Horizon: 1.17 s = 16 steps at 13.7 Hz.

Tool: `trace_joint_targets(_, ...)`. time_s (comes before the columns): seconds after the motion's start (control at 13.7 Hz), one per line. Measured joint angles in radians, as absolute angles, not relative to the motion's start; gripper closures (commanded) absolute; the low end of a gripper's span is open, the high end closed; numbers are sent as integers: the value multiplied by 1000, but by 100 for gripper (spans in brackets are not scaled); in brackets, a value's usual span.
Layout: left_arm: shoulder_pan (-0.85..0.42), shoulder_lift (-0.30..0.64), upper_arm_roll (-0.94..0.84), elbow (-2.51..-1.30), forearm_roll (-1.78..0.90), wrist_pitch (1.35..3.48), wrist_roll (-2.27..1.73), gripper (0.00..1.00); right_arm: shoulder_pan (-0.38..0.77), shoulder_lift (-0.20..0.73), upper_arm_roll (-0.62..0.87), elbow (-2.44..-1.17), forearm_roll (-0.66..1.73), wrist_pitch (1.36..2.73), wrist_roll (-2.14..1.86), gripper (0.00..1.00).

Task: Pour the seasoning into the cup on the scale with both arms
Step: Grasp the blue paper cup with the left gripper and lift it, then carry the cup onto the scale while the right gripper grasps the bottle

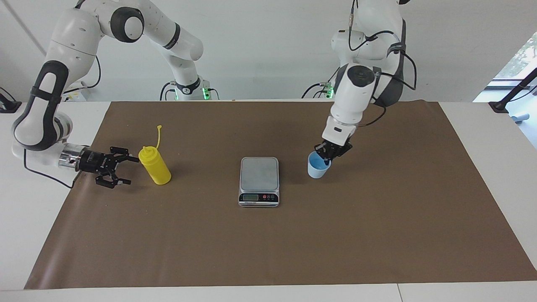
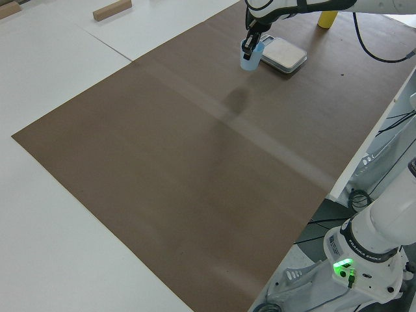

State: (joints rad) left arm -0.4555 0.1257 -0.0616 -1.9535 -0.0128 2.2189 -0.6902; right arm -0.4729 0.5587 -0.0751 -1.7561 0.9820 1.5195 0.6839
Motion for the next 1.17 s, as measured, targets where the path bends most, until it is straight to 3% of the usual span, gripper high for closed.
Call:
trace_joint_targets(0.29,-573,163,-61,-1903,-13,2289,-850,100,-433,543,-75,-1821,1044,1550,655,0)
trace_joint_targets(0.88,-678,383,-60,-1723,10,2301,-917,100,-397,490,-75,-1904,1066,1583,632,0)
trace_joint_targets(0.95,-678,383,-59,-1718,13,2295,-917,76,-394,485,-75,-1916,1078,1590,627,0)
trace_joint_targets(1.02,-678,383,-59,-1716,15,2285,-917,8,-394,481,-75,-1928,1081,1596,620,0)
trace_joint_targets(1.09,-678,383,-58,-1716,15,2280,-917,0,-395,478,-75,-1938,1081,1605,614,6)
trace_joint_targets(1.17,-678,383,-58,-1716,16,2279,-916,0,-395,477,-75,-1944,1082,1615,610,11)
